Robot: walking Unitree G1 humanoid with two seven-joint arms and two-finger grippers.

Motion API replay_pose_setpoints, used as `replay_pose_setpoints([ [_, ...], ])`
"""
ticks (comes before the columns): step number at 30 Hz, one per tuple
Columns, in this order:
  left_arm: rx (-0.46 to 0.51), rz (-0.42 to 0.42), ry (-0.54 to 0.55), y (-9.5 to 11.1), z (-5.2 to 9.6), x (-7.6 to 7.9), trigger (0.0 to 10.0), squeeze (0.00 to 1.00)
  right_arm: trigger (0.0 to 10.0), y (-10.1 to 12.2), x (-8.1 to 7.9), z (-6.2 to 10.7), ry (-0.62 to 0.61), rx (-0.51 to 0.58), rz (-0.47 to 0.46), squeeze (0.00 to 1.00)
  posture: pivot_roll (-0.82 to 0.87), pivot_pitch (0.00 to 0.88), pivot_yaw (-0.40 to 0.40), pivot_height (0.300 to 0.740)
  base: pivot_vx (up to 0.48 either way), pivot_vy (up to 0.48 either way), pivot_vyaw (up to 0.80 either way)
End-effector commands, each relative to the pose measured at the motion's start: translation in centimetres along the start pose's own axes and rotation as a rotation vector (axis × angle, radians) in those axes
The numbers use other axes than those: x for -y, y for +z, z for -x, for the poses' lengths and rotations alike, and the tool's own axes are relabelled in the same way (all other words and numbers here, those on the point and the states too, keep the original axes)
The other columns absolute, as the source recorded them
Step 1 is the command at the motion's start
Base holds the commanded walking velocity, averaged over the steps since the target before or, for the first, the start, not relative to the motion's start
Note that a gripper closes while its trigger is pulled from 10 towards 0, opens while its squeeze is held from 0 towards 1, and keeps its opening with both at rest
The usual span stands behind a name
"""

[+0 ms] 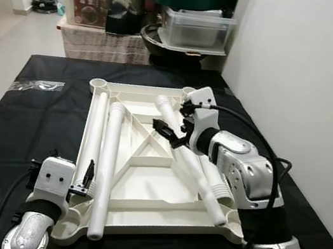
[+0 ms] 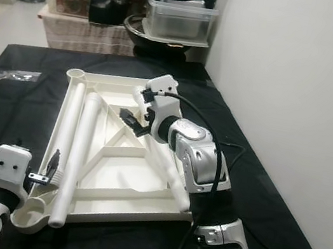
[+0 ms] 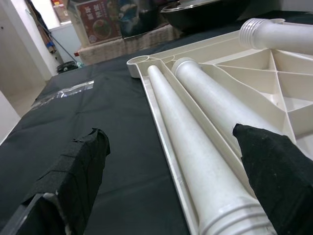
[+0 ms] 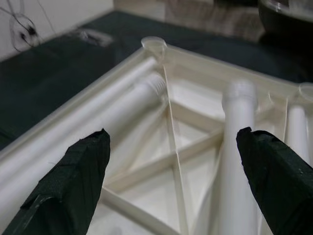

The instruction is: Building children table

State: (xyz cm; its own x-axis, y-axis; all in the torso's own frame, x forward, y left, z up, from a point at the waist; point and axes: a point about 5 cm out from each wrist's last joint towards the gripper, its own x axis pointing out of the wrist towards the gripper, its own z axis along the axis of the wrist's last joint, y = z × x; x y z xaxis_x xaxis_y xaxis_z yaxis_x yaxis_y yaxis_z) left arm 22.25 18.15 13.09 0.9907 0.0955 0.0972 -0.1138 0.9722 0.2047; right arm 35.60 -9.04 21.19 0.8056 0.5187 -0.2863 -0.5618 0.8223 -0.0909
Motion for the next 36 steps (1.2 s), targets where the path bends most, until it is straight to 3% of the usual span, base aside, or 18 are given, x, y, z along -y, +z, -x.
replay_pose_setpoints([
  [1, -0.014, -0.001, 0.000, -0.2, 0.0, 0.1, 10.0, 0.00, 10.0, -1.8, 0.2, -0.7, -0.034, -0.078, -0.039, 1.00, 0.01, 0.000, -0.053, 0.740, 0.000, 0.000, 0.00],
  [3, -0.015, -0.002, 0.003, -0.3, 0.0, 0.0, 10.0, 0.00, 10.0, -3.9, 0.2, -1.5, -0.052, -0.170, -0.104, 1.00, 0.01, 0.000, -0.055, 0.740, 0.000, 0.000, 0.00],
  [6, -0.015, -0.003, 0.004, -0.3, 0.0, 0.0, 10.0, 0.00, 10.0, -4.3, 0.2, -1.6, -0.058, -0.191, -0.116, 1.00, 0.01, 0.000, -0.055, 0.740, 0.000, 0.000, 0.00],
  [8, -0.015, -0.003, 0.005, -0.3, 0.1, 0.0, 10.0, 0.00, 10.0, -5.3, 1.1, -1.8, -0.114, -0.224, -0.112, 1.00, 0.01, 0.000, -0.062, 0.740, 0.000, 0.000, 0.00],
  [9, -0.015, -0.002, 0.006, -0.3, 0.1, 0.0, 10.0, 0.00, 10.0, -5.6, 1.4, -1.8, -0.126, -0.238, -0.115, 0.79, 0.01, 0.000, -0.065, 0.740, 0.000, 0.000, 0.00],
  [10, -0.015, -0.002, 0.006, -0.3, 0.1, 0.0, 10.0, 0.00, 10.0, -5.6, 1.4, -1.8, -0.126, -0.238, -0.115, 0.79, 0.01, 0.000, -0.065, 0.740, 0.000, 0.000, 0.00],
  [11, -0.015, -0.001, 0.008, -0.3, 0.1, 0.1, 10.0, 0.00, 10.0, -6.0, 1.5, -1.9, -0.123, -0.252, -0.122, 0.25, 0.01, 0.000, -0.065, 0.740, 0.000, 0.000, 0.00],
  [12, -0.016, 0.000, 0.008, -0.3, 0.1, 0.1, 10.0, 0.00, 10.0, -6.3, 1.4, -2.0, -0.108, -0.271, -0.135, 0.00, 0.01, 0.000, -0.066, 0.740, 0.000, 0.000, 0.00],
  [19, -0.016, -0.002, 0.007, -0.3, 0.0, 0.2, 10.0, 0.00, 10.0, -8.9, 1.8, -2.2, -0.116, -0.391, -0.130, 0.00, 0.01, 0.000, -0.074, 0.740, 0.000, 0.000, 0.00],
  [30, -0.016, 0.000, 0.003, -0.3, 0.0, 0.4, 10.0, 0.00, 10.0, -8.2, 3.8, -2.0, -0.215, -0.342, -0.128, 0.00, 0.01, 0.000, -0.069, 0.740, 0.000, 0.000, 0.00],
  [36, -0.012, -0.003, 0.003, -0.3, -0.1, 0.2, 10.0, 0.00, 10.0, -5.8, 4.3, -2.4, -0.225, -0.189, -0.233, 0.00, 0.01, 0.000, -0.065, 0.740, 0.000, 0.000, 0.00],
])
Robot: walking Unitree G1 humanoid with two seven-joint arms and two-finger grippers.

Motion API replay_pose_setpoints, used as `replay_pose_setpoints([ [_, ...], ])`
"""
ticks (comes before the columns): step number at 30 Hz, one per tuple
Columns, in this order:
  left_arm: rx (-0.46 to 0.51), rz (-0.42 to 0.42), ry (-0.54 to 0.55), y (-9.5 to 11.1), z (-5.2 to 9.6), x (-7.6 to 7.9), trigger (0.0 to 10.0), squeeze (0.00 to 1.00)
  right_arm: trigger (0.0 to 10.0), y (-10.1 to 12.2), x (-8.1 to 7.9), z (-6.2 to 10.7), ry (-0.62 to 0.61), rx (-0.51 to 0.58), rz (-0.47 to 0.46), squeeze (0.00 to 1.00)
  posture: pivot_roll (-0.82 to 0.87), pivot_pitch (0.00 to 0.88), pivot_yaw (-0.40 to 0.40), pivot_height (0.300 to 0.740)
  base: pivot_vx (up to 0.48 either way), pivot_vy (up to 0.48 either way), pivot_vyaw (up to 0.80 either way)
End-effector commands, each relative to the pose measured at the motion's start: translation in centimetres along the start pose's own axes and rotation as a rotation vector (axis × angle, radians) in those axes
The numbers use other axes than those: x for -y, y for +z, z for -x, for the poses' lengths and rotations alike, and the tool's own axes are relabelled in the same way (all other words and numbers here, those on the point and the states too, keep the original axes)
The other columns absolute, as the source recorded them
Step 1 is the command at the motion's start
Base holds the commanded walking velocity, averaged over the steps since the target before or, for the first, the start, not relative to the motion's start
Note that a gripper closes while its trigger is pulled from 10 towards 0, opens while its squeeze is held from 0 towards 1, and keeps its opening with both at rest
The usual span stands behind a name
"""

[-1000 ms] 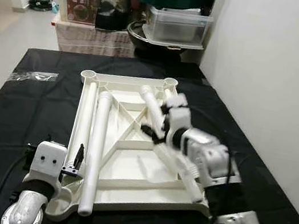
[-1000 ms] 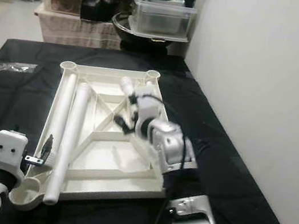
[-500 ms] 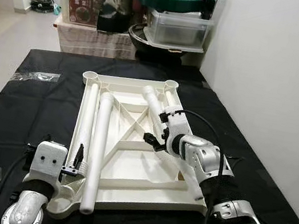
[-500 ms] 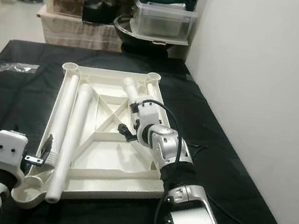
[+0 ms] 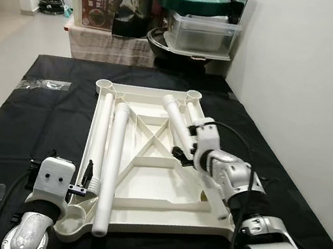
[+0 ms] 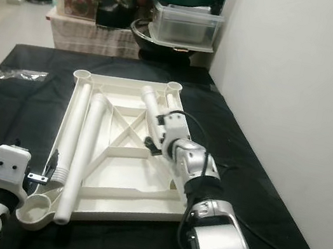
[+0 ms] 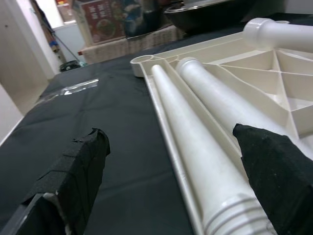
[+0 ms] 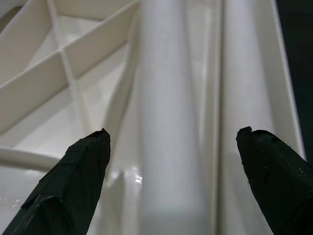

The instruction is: Building children table

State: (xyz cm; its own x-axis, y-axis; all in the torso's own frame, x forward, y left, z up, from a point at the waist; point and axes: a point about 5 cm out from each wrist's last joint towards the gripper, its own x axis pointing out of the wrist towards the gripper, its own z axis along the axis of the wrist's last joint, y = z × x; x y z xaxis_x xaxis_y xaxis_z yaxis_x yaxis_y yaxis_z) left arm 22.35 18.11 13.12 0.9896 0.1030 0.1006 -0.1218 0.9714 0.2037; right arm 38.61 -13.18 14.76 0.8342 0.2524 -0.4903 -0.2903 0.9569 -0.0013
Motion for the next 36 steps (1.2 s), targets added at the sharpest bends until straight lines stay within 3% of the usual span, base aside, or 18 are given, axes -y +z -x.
replay_pose_setpoints([
  [1, -0.014, -0.004, -0.005, -0.3, 0.0, 0.1, 10.0, 0.00, 10.0, 0.7, -0.4, 0.0, 0.029, 0.037, -0.033, 0.00, 0.01, 0.000, -0.065, 0.740, 0.000, 0.000, 0.00],
  [15, -0.010, -0.010, -0.006, -0.3, -0.1, 0.2, 10.0, 0.00, 10.0, -2.0, -2.5, -0.9, 0.136, -0.087, 0.063, 0.00, 0.02, 0.000, -0.076, 0.740, 0.000, 0.000, 0.00],
  [16, -0.010, -0.010, -0.007, -0.3, -0.1, 0.2, 10.0, 0.00, 8.0, -2.2, -2.5, -1.0, 0.139, -0.095, 0.065, 0.00, 0.02, 0.000, -0.076, 0.740, 0.000, 0.000, 0.00],
  [17, -0.011, -0.010, -0.007, -0.4, -0.1, 0.2, 10.0, 0.00, 4.1, -2.4, -2.6, -1.1, 0.150, -0.098, 0.054, 0.00, 0.02, 0.000, -0.077, 0.740, 0.000, 0.000, 0.00],
  [18, -0.011, -0.010, -0.007, -0.4, -0.1, 0.2, 10.0, 0.00, 4.1, -2.4, -2.6, -1.1, 0.150, -0.098, 0.054, 0.00, 0.02, 0.000, -0.077, 0.740, 0.000, 0.000, 0.00],
  [19, -0.011, -0.010, -0.008, -0.4, -0.2, 0.3, 10.0, 0.00, 0.0, -2.5, -2.8, -1.1, 0.177, -0.102, 0.027, 0.00, 0.02, 0.000, -0.080, 0.740, 0.000, 0.000, 0.00],
  [31, -0.024, -0.016, -0.003, -0.6, 0.0, 0.2, 10.0, 0.00, 0.0, -3.8, -2.9, -1.2, 0.223, -0.124, 0.013, 0.00, 0.02, 0.000, -0.085, 0.740, 0.000, 0.000, 0.00],
  [36, -0.023, -0.018, -0.004, -0.6, -0.1, 0.1, 10.0, 0.00, 0.0, -2.6, -3.6, -1.0, 0.293, -0.040, 0.028, 0.00, 0.02, 0.000, -0.077, 0.740, 0.000, 0.000, 0.00],
])
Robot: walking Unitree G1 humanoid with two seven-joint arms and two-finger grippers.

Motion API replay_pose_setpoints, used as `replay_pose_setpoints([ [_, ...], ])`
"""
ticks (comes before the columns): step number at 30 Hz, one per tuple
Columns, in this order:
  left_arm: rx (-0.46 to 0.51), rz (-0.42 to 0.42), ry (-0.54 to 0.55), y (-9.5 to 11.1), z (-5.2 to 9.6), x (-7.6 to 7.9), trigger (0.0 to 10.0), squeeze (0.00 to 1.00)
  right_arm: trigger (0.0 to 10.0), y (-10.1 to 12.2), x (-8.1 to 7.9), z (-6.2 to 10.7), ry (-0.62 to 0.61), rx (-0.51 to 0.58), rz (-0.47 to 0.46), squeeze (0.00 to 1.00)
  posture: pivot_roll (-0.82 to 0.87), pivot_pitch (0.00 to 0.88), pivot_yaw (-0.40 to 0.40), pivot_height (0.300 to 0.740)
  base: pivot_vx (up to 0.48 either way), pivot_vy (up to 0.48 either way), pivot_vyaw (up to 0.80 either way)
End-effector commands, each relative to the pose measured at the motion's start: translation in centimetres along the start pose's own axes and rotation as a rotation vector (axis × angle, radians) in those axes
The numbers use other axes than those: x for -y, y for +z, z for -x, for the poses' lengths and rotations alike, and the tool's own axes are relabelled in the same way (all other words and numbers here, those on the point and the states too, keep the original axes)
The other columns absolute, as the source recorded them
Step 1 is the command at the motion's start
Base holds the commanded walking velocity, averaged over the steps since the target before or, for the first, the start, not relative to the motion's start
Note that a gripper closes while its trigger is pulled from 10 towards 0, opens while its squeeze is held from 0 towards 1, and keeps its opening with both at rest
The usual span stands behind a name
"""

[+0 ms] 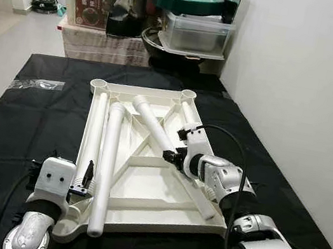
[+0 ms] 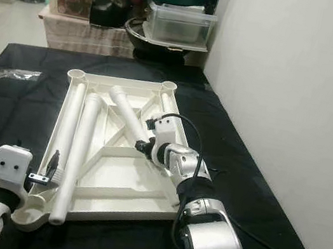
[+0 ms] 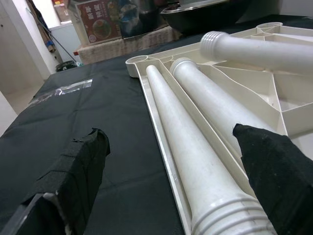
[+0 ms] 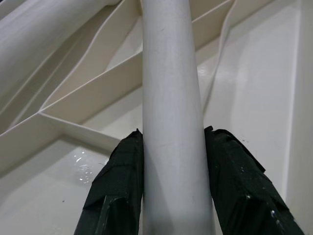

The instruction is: Building children table

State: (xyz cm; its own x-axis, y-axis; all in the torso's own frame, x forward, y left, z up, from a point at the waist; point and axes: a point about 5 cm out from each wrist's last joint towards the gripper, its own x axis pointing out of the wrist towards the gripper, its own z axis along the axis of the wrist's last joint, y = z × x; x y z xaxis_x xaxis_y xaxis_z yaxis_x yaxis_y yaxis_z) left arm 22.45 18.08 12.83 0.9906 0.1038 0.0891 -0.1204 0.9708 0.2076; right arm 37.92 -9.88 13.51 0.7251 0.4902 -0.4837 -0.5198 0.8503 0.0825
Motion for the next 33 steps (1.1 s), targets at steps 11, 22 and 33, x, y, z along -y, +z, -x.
replay_pose_setpoints([
  [11, 0.072, 0.021, -0.073, 1.3, -0.9, -0.7, 10.0, 0.00, 0.0, 5.8, -2.2, 3.2, 0.349, 0.376, 0.220, 0.00, 0.02, 0.000, -0.074, 0.740, 0.000, 0.000, 0.00],
  [22, 0.234, -0.040, -0.495, 6.6, -0.5, -2.3, 10.0, 0.00, 0.0, 7.7, -2.2, 5.8, 0.391, 0.421, 0.731, 0.00, 0.03, 0.000, -0.077, 0.740, 0.000, 0.000, 0.00],
  [33, 0.199, -0.414, -0.899, 9.9, -0.4, -4.7, 10.0, 0.00, 0.0, 9.8, -2.9, 8.5, 0.376, 0.445, 1.365, 0.00, 0.01, 0.000, -0.051, 0.740, 0.000, 0.000, 0.00],
])
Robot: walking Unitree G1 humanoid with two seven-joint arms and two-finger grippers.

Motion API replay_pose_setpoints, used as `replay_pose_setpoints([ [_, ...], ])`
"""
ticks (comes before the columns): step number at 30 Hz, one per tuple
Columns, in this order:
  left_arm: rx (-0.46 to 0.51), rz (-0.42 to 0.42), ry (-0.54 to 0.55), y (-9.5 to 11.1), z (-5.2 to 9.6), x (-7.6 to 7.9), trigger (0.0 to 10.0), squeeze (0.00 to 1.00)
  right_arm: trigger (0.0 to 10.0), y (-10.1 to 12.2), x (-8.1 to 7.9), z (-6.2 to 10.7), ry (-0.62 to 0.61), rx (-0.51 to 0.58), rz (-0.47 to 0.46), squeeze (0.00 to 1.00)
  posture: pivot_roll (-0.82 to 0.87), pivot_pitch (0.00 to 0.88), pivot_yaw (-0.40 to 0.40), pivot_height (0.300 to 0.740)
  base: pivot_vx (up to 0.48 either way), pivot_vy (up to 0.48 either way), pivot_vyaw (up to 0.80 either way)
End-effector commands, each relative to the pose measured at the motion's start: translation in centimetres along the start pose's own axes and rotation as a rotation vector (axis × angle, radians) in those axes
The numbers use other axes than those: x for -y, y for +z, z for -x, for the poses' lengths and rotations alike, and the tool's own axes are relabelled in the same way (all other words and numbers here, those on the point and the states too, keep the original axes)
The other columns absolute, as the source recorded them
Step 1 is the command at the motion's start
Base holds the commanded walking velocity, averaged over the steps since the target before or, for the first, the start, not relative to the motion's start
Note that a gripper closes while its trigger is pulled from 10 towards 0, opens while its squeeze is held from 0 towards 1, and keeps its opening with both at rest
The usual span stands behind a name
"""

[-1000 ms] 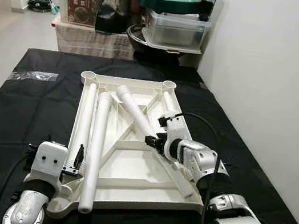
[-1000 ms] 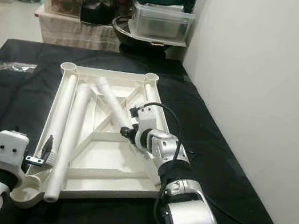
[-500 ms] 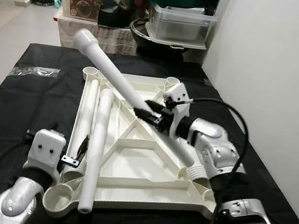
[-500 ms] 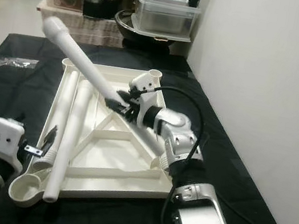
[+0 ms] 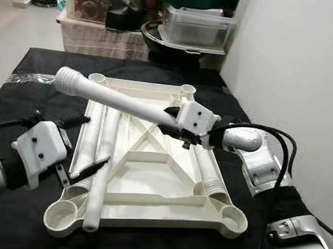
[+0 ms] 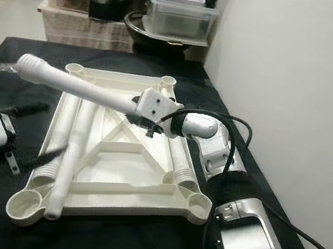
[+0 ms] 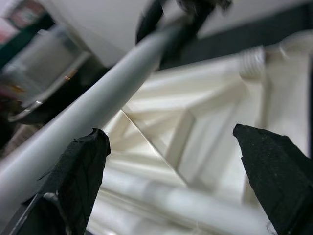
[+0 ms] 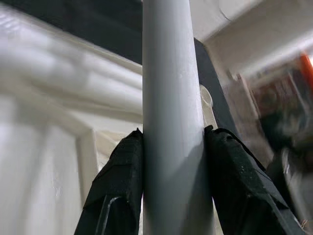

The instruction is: Building children table

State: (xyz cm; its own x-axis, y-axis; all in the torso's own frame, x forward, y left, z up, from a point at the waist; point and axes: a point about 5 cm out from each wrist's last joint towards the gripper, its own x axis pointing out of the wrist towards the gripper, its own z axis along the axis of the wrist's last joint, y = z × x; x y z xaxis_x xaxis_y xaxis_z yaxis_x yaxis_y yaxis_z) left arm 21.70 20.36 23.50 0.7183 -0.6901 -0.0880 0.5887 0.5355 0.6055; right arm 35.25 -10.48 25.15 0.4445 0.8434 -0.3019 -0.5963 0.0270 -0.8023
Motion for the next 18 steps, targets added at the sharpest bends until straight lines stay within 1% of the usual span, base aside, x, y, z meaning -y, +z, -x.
replay_pose_setpoints([
  [1, -0.017, 0.003, -0.066, 0.0, 0.4, -0.3, 10.0, 0.00, 0.0, 1.9, 0.6, 0.1, 0.059, 0.057, 0.160, 0.00, 0.01, 0.000, -0.046, 0.740, 0.000, 0.000, 0.00],
  [3, -0.026, 0.003, -0.103, 0.3, 0.6, -0.7, 10.0, 0.00, 0.0, 2.2, 0.6, 0.2, 0.091, 0.065, 0.208, 0.00, 0.01, 0.000, -0.046, 0.740, 0.000, 0.000, 0.00],
  [4, -0.026, 0.003, -0.103, 0.3, 0.6, -0.7, 10.0, 0.00, 0.0, 2.2, 0.6, 0.2, 0.091, 0.065, 0.208, 0.00, 0.01, 0.000, -0.046, 0.740, 0.000, 0.000, 0.00],
  [5, -0.044, -0.018, -0.132, 0.3, 0.7, -1.1, 10.0, 0.00, 0.0, 2.4, 0.5, 0.2, 0.122, 0.074, 0.235, 0.00, 0.01, 0.000, -0.041, 0.740, 0.000, 0.000, 0.00],
  [6, -0.044, -0.018, -0.132, 0.3, 0.7, -1.1, 10.0, 0.00, 0.0, 2.4, 0.5, 0.2, 0.122, 0.074, 0.235, 0.00, 0.01, 0.000, -0.041, 0.740, 0.000, 0.000, 0.00],
  [8, -0.073, -0.062, -0.172, 0.3, 0.9, -1.8, 10.0, 0.00, 0.0, 2.7, 0.1, 0.1, 0.165, 0.093, 0.286, 0.00, 0.01, 0.000, -0.040, 0.740, 0.000, 0.000, 0.00],
  [9, -0.073, -0.062, -0.172, 0.3, 0.9, -1.8, 10.0, 0.00, 0.0, 2.7, 0.1, 0.1, 0.165, 0.093, 0.286, 0.00, 0.01, 0.000, -0.040, 0.740, 0.000, 0.000, 0.00],
  [10, -0.109, -0.092, -0.206, 0.1, 1.2, -2.5, 10.0, 0.00, 0.0, 3.3, -0.2, -0.1, 0.199, 0.124, 0.323, 0.00, 0.00, 0.000, -0.030, 0.740, 0.000, 0.000, 0.00],
  [16, -0.132, -0.092, -0.228, -0.2, 1.3, -2.8, 10.0, 0.00, 0.0, 3.7, -0.4, -0.2, 0.209, 0.149, 0.345, 0.00, 0.01, 0.000, -0.025, 0.740, 0.000, 0.000, 0.00],
  [18, -0.185, -0.054, -0.245, -1.6, 1.4, -3.0, 10.0, 0.00, 0.0, 4.2, -0.3, -0.4, 0.199, 0.183, 0.358, 0.00, 0.00, 0.000, -0.015, 0.740, 0.000, 0.000, 0.00],
])
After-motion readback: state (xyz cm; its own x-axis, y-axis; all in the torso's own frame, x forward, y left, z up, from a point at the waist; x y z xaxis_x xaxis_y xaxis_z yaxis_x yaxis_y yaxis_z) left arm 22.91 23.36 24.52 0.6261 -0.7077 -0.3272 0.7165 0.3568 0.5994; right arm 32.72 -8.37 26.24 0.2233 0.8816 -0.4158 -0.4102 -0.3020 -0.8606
